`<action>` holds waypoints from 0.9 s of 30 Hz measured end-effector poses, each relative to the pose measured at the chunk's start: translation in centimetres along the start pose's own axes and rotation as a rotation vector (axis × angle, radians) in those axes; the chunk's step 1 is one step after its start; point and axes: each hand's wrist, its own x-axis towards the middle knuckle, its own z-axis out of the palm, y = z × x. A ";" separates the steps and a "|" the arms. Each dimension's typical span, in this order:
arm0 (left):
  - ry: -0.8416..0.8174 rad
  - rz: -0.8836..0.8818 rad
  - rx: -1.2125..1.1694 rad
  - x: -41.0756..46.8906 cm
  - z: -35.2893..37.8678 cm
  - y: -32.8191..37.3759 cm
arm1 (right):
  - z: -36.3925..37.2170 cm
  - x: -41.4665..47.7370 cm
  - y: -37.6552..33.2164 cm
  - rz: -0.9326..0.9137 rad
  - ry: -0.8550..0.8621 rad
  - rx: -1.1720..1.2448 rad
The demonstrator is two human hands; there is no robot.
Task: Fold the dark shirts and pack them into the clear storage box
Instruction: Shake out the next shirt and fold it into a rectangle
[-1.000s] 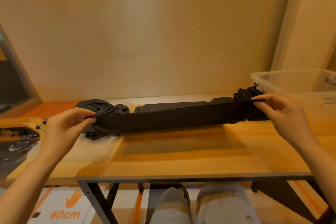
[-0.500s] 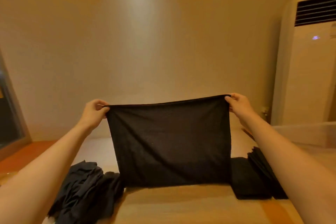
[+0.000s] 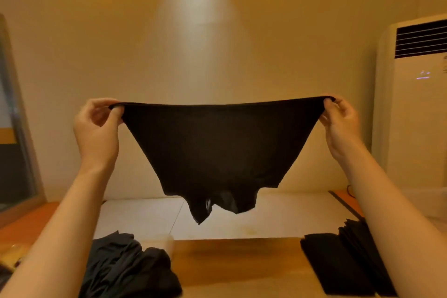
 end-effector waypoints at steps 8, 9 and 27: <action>0.020 -0.174 0.130 -15.7 -9.6 -0.3 | -4.0 -14.9 1.5 0.128 -0.028 -0.077; 0.019 -0.205 0.146 -17.4 -10.7 -0.3 | -4.3 -16.8 1.5 0.162 -0.038 -0.053; -0.076 -0.401 0.166 -31.5 -20.2 5.4 | -12.0 -34.1 -4.9 0.230 0.079 -0.192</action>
